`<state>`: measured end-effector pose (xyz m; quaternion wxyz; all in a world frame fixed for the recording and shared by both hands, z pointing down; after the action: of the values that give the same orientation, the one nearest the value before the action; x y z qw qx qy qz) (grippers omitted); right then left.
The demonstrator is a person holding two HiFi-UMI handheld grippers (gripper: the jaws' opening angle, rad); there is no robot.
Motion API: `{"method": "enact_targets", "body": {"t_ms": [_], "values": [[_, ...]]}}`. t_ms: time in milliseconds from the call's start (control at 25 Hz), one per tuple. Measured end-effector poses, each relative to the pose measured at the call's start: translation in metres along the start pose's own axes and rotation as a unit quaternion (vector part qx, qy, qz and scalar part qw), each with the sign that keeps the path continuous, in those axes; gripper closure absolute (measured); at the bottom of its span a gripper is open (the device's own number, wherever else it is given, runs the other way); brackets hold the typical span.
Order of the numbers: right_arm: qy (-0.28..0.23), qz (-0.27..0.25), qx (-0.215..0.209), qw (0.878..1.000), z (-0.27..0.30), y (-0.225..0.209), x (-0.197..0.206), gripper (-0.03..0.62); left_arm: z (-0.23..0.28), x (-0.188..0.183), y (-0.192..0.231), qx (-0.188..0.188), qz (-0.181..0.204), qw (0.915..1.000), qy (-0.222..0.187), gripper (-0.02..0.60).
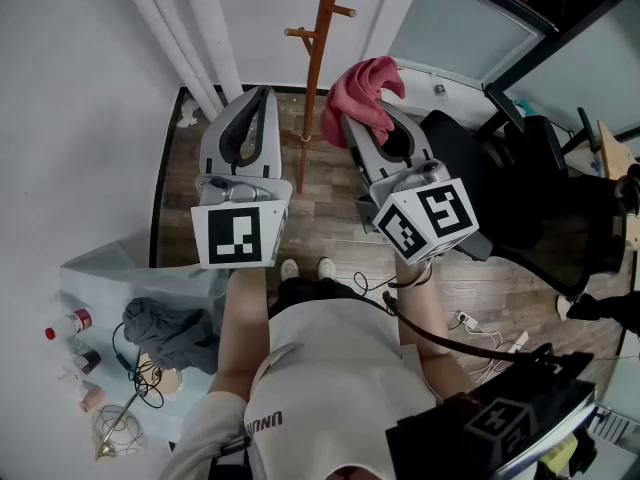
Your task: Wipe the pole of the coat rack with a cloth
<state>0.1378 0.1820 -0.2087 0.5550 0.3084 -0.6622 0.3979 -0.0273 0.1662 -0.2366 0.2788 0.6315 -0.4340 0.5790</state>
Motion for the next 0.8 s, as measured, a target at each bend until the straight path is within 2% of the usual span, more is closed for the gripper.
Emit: {"method": "enact_targets", "body": {"t_ms": [360, 560, 800], "values": [[0.005, 0.009, -0.001, 1.000, -0.003, -0.003, 0.004, 0.505, -0.002, 0.004, -0.004, -0.007, -0.002, 1.0000, 0.004, 0.571], [0.004, 0.011, -0.019, 1.000, -0.003, -0.005, 0.006, 0.504, -0.004, 0.004, -0.004, -0.016, -0.001, 0.9998, 0.011, 0.569], [0.015, 0.016, -0.030, 0.999, -0.001, -0.016, 0.019, 0.503, -0.002, 0.020, -0.011, -0.026, 0.006, 0.9990, 0.037, 0.571]]}}
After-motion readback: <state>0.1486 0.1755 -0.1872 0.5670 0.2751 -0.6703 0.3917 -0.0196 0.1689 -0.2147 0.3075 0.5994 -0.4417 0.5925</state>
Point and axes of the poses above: the fingertips, and each gripper's own axes: z forward along the fingers, y to its left, x out of its underside, the point moved 7 cm from there along -z, backward along the fingers, and after that the axes turned 2 degrees about y, right-handed, at the moved point
